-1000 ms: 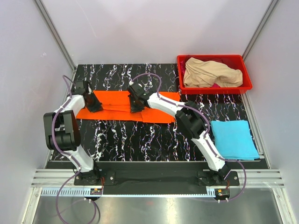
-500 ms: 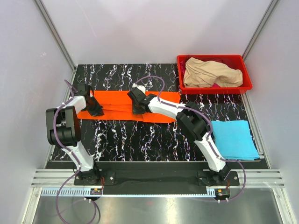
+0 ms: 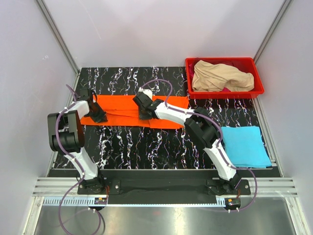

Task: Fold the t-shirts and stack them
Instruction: Fold the tshirt

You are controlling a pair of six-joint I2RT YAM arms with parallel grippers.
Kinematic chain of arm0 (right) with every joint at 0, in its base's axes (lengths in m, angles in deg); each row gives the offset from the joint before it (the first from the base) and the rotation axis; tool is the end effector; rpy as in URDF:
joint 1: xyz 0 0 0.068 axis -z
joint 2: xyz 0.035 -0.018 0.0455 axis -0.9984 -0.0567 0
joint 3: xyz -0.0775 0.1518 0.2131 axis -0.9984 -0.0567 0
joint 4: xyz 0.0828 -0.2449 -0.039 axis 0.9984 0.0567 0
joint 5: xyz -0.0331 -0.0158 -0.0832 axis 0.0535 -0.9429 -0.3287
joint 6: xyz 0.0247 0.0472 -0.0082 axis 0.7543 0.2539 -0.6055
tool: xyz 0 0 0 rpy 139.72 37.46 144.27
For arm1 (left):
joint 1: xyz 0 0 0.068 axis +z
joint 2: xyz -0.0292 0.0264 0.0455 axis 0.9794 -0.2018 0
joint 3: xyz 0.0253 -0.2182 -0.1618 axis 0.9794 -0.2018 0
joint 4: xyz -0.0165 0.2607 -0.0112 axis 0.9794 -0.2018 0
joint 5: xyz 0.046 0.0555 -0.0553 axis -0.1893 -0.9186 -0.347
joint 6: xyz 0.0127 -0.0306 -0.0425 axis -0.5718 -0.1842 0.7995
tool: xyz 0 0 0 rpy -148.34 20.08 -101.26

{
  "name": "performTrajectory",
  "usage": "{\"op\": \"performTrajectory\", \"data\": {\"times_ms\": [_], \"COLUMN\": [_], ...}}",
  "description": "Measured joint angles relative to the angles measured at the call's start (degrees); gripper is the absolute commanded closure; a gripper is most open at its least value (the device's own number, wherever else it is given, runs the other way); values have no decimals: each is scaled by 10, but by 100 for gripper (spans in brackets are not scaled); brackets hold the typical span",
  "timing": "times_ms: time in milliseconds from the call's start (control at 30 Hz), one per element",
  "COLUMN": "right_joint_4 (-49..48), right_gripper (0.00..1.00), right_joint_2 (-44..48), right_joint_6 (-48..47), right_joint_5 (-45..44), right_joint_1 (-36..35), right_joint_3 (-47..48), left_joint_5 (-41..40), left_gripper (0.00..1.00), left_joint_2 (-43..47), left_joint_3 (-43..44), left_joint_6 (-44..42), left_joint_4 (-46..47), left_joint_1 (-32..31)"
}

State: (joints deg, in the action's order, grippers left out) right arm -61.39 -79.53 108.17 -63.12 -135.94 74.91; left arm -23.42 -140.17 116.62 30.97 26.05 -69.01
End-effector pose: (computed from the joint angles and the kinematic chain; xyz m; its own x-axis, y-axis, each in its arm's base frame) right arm 0.3411 0.3828 0.1605 -0.7915 -0.0843 -0.6054 -0.2484 0.9493 0.1925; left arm 0.3417 0.0512 0.1598 -0.7208 -0.6413 -0.2631 -0.5650 0.7634 -0.3129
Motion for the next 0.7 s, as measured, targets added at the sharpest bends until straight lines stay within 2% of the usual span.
{"op": "performTrajectory", "data": {"times_ms": [233,533,700], "right_joint_4": [4,3,-3], "right_gripper": [70,70,68], "right_joint_2": [-14,-36,-4], "right_joint_6": [-23,-73,-79], "right_joint_5": [-14,-9,6], "right_joint_1": [8,58,50], "right_joint_3": [50,117,70], "left_joint_5": [0,1,0], "left_gripper": [90,90,90], "left_joint_2": [-5,-5,-4], "left_joint_3": [0,-1,-1], "left_joint_6": [2,2,1], "left_joint_4": [0,0,0], "left_joint_1": [1,2,2]}}
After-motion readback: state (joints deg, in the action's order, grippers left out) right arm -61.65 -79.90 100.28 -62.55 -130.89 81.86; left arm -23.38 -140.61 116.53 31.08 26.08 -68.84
